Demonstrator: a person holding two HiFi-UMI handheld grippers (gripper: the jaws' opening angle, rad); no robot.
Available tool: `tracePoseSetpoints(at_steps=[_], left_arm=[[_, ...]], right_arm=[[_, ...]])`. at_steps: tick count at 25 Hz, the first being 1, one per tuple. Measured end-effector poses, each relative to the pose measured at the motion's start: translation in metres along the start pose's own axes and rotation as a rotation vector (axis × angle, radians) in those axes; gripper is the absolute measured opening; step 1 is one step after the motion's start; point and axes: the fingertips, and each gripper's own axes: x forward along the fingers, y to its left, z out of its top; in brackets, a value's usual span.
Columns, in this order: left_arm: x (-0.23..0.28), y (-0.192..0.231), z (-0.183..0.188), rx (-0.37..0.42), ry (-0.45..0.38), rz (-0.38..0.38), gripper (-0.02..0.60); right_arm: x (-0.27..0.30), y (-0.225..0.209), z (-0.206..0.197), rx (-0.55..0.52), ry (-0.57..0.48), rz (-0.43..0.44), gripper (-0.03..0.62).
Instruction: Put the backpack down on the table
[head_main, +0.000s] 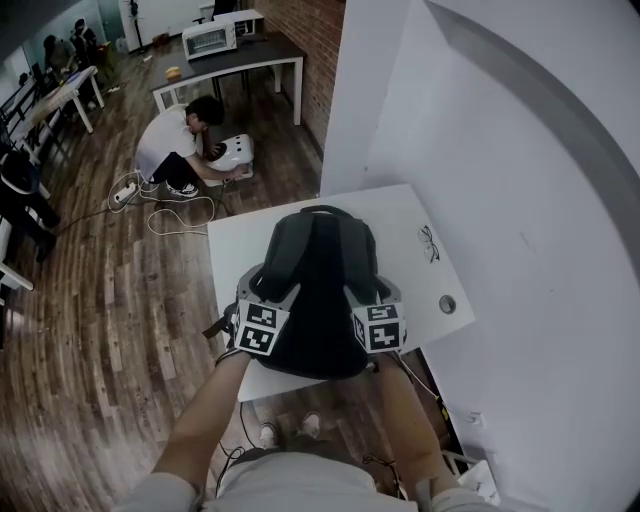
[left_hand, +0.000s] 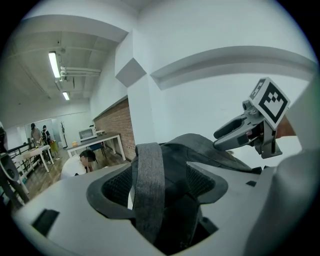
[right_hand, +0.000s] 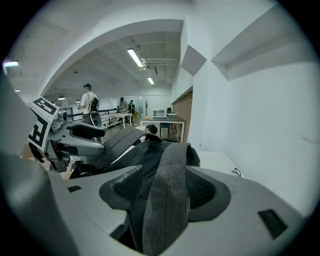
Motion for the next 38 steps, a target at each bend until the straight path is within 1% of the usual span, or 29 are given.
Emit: tracePoseSetpoints(at_steps=[4,6,9,10,11,12,14,18,20,23,26,29,33,38], left_arm=[[-0.016,-0.006,0.007,0.014,-0.021,-0.005,0.337],[-0.024,-0.010,0.006,0.009,-0.028,-0.009,0.326],[-0.038,-0.013,0.007,-0.002,-0.042,0.000,0.250],[-0.043,-0.014,0.006,-0.007,-0.047,0.004,0.215],[-0.047,-0.016,0.005,-0.012,-0.053,0.004,0.194],[-0.052,-0.020,0.004,-0.017,-0.060,0.001,0.182],[-0.062,-0.026,0.000,-0.024,-0.063,-0.002,0.159],[-0.081,-0.030,-0.007,-0.033,-0.055,0.009,0.095],[-0.090,-0.028,-0.008,-0.037,-0.060,0.028,0.047],[-0.103,-0.026,-0.003,-0.056,-0.085,0.039,0.018],[-0.111,-0.035,0.004,-0.088,-0.105,-0.004,0.017],[-0.121,-0.044,0.016,-0.093,-0.140,-0.032,0.017],[-0.141,-0.051,0.039,-0.088,-0.211,-0.036,0.017],[-0.173,-0.042,0.069,-0.141,-0.288,-0.035,0.017]], right_arm=[[-0.019,0.011,-0.001,-0.002,-0.010,-0.013,0.250],[-0.028,0.019,-0.001,-0.003,-0.014,-0.014,0.250],[-0.039,0.032,-0.004,-0.004,-0.010,-0.013,0.245],[-0.043,0.036,-0.005,-0.006,-0.008,-0.016,0.228],[-0.047,0.039,-0.007,-0.009,-0.007,-0.020,0.187],[-0.051,0.043,-0.009,-0.012,-0.007,-0.025,0.158],[-0.060,0.050,-0.012,-0.012,-0.006,-0.031,0.146],[-0.080,0.060,-0.015,-0.012,-0.020,-0.056,0.100],[-0.090,0.064,-0.013,-0.008,-0.037,-0.070,0.069],[-0.104,0.071,-0.008,-0.003,-0.071,-0.075,0.050],[-0.116,0.077,-0.003,-0.007,-0.103,-0.069,0.044],[-0.129,0.080,0.004,-0.011,-0.136,-0.068,0.041],[-0.151,0.084,0.019,-0.020,-0.191,-0.069,0.040],[-0.184,0.096,0.051,-0.014,-0.285,-0.041,0.040]])
